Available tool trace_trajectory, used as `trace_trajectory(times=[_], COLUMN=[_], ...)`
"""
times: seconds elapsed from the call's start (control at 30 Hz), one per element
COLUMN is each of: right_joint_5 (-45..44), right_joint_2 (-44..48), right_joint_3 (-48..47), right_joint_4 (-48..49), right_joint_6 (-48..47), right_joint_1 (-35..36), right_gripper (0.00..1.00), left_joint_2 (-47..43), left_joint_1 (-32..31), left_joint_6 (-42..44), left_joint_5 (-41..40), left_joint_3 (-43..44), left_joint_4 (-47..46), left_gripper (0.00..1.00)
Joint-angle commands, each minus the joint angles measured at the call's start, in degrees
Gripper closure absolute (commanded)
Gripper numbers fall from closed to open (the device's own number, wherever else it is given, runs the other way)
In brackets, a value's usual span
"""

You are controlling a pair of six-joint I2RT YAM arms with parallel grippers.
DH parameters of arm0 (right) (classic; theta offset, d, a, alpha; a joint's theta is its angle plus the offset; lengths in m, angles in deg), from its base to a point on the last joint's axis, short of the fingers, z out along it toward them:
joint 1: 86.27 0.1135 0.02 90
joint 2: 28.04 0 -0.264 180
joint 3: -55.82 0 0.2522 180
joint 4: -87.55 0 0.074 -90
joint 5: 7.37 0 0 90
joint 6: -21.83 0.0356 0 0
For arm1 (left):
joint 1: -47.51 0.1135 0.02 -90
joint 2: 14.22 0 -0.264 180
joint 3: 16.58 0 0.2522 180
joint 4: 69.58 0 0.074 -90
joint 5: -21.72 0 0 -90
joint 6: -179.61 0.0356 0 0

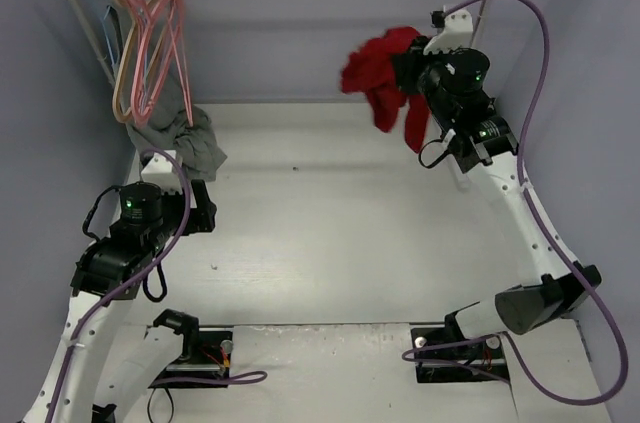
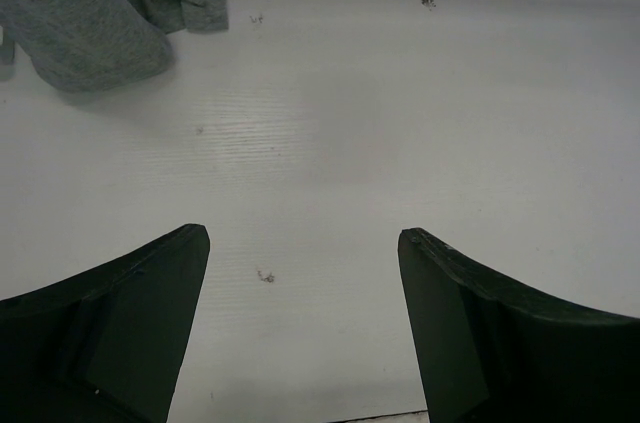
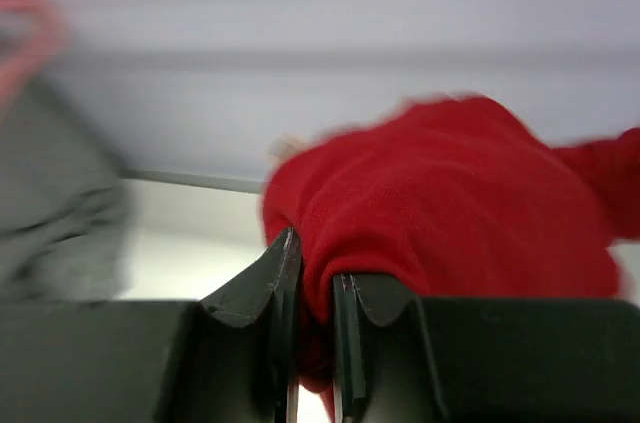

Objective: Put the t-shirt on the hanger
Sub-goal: Pick up the T-shirt at the corner of the board, then place the T-shirt at the center of the board.

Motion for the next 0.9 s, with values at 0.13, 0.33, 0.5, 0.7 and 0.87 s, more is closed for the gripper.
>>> trace_trajectory(times=[0.13,0.33,0.5,0.7,0.87], right_joint_5=[8.56,8.64,7.42,8.12,12.50], right_joint_2=[6.70,12.59,14.44,15.50,14.89], right_joint_3=[0.86,20.52,31.02,35.59,41.12], right_joint_4=[-1.95,-9.60,-11.90,-11.11,-8.92], right_joint_6=[-1.55,2.05,4.78,5.13,7.06], right_joint_1=[4.45,4.54,5.59,8.05,10.07], right_gripper=[0.81,0.24,0.16,0.42,0.61], left_joint_2=[0.58,0.40,1.71,6.45,13.91], left_joint_1=[-0.71,-0.62,-0.71,-1.50,-4.48], left_joint_6=[-1.20,-1.99,-4.71,-8.67,-11.04], left_joint_5=[0.84,4.79,8.48,14.63,16.14], left_joint_3=[4.39,2.73,-0.53,-5.37,-7.56], left_joint_4=[-3.38,-2.68,-4.60,-9.00,-16.01], left_gripper=[0.23,0.23,0.23,0.31,0.32])
